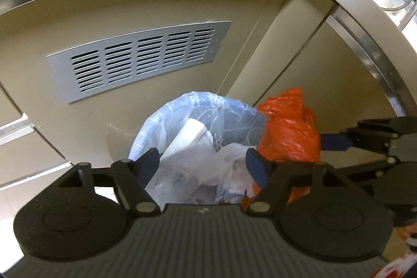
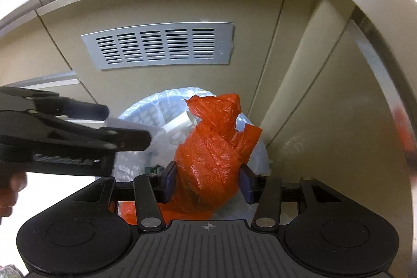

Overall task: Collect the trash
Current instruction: 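Open both tools to drop box and bag into the wastebasket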

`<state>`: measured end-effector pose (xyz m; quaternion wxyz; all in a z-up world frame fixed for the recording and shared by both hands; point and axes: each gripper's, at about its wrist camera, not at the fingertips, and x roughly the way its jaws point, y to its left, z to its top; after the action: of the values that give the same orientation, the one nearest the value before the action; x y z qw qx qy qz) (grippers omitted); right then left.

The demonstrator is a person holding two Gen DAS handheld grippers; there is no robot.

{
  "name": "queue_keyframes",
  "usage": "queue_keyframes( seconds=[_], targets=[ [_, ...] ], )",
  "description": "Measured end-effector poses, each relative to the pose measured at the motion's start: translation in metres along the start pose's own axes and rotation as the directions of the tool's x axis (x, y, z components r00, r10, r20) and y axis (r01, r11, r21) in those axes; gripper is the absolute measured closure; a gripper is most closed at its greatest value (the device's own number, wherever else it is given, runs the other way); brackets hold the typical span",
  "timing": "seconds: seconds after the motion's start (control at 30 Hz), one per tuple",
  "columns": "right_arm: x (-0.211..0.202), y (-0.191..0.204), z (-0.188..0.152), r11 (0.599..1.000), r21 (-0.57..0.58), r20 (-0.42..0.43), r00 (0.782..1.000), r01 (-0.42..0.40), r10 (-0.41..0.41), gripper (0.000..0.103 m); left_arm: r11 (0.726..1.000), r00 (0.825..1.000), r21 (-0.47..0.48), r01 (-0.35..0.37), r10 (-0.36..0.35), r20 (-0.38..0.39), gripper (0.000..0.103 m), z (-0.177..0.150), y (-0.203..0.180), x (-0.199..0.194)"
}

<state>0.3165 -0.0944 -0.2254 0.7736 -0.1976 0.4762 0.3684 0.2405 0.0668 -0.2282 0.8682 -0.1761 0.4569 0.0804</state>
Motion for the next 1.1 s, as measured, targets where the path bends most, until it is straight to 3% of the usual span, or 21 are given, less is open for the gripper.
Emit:
queue_keyframes(
  seconds=[0.17,0.37,0.47,0.67,0.7,0.77,0.83,0.97,1.1],
  targets=[
    [0.011,0.002,0.001,0.999,0.008,-0.013,0.999,-0.033,0.033,0.044,1.0,1.0,-0.008,-0.025,0.025,-0.002,0.034,-0.003,0.009,-0.013],
    [0.013,0.002,0.0,0.997,0.043,-0.008,0.998,-0.061,0.061,0.042,0.999,1.0,-0.034,-0.03,0.03,-0.009,0.036,-0.006,0.019,-0.024],
    [0.01,0.004,-0.001,0.997,0.033,0.015,0.998,-0.065,0.065,0.028,0.999,1.0,-0.044,-0.03,0.03,-0.007,0.036,-0.008,0.022,-0.029],
    [0.004,0.003,-0.002,0.996,0.062,0.049,0.997,-0.07,0.067,0.029,0.998,0.999,-0.047,-0.044,0.044,-0.005,0.037,-0.011,0.023,-0.035],
    [0.003,0.004,-0.003,0.995,0.065,0.053,0.996,-0.077,0.073,0.03,0.998,0.999,-0.049,-0.045,0.045,-0.005,0.038,-0.011,0.024,-0.036],
    [0.0,0.005,-0.006,0.994,0.068,0.046,0.995,-0.089,0.085,0.058,0.998,0.999,-0.054,-0.045,0.044,-0.007,0.039,-0.011,0.025,-0.036],
    [0.004,0.007,-0.01,0.991,0.088,0.009,0.995,-0.097,0.097,0.066,0.997,0.999,-0.055,-0.046,0.046,-0.008,0.039,-0.012,0.026,-0.036],
    [0.019,0.017,-0.023,0.989,0.085,-0.041,0.992,-0.118,0.122,0.07,0.997,0.998,-0.057,-0.055,0.054,-0.017,0.04,-0.014,0.028,-0.036],
    [0.039,0.025,-0.029,0.992,0.086,-0.04,0.995,-0.089,0.093,0.074,0.996,0.997,-0.059,-0.07,0.068,-0.026,0.041,-0.017,0.031,-0.035]
  ],
)
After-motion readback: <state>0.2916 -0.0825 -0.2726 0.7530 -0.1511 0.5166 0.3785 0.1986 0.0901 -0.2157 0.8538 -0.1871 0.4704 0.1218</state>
